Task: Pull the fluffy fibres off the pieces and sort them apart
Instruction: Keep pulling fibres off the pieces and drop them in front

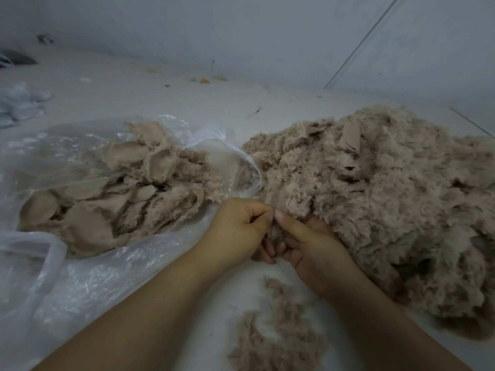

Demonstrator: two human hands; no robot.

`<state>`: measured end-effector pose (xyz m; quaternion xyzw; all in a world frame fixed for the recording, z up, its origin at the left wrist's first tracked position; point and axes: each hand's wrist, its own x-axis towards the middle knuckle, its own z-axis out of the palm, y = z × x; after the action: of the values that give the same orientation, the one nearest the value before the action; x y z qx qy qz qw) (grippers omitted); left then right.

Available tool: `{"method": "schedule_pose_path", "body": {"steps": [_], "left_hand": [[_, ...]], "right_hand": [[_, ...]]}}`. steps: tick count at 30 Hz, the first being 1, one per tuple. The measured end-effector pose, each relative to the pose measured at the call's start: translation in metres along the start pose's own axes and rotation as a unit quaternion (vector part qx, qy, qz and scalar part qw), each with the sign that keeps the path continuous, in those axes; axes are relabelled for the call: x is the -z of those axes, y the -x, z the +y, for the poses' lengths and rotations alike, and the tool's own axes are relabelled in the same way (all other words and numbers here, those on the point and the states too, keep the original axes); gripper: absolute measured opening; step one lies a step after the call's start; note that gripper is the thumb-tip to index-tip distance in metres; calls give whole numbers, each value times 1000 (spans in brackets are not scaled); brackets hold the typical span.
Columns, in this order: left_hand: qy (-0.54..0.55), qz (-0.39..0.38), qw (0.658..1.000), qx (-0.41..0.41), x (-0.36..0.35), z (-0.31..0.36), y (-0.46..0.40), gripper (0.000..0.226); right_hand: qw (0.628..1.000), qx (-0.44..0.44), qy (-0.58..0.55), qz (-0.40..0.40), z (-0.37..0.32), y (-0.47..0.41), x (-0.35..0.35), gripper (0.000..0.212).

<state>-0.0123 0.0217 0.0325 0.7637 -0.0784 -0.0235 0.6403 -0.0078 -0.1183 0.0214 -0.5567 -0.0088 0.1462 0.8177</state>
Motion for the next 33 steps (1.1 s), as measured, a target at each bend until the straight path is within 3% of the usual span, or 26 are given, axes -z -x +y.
{"method": "schedule_pose_path", "body": {"steps": [4, 8, 13, 16, 26, 30, 33], "left_hand": [[40, -5, 999, 23, 1, 1, -1, 21], [66, 43, 996, 29, 10, 0, -4, 13], [43, 102, 993, -28, 10, -3, -5, 16], [33, 100, 993, -48, 6, -4, -4, 21], [84, 61, 994, -24, 1, -2, -3, 42], [185, 94, 978, 4, 3, -1, -5, 39], [179, 111, 977, 37, 6, -5, -7, 41]], "right_hand": [[1000, -15, -7, 0, -1, 0, 1, 12], [999, -26, -30, 15, -1, -1, 2, 20], [1000, -3, -24, -12, 1, -1, 4, 13], [999, 10, 0, -35, 2, -1, 5, 12], [999, -7, 40, -5, 2, -2, 1, 18], [1000, -17, 16, 18, 2, -3, 2, 25], [999, -32, -10, 22, 2, -2, 2, 25]]}}
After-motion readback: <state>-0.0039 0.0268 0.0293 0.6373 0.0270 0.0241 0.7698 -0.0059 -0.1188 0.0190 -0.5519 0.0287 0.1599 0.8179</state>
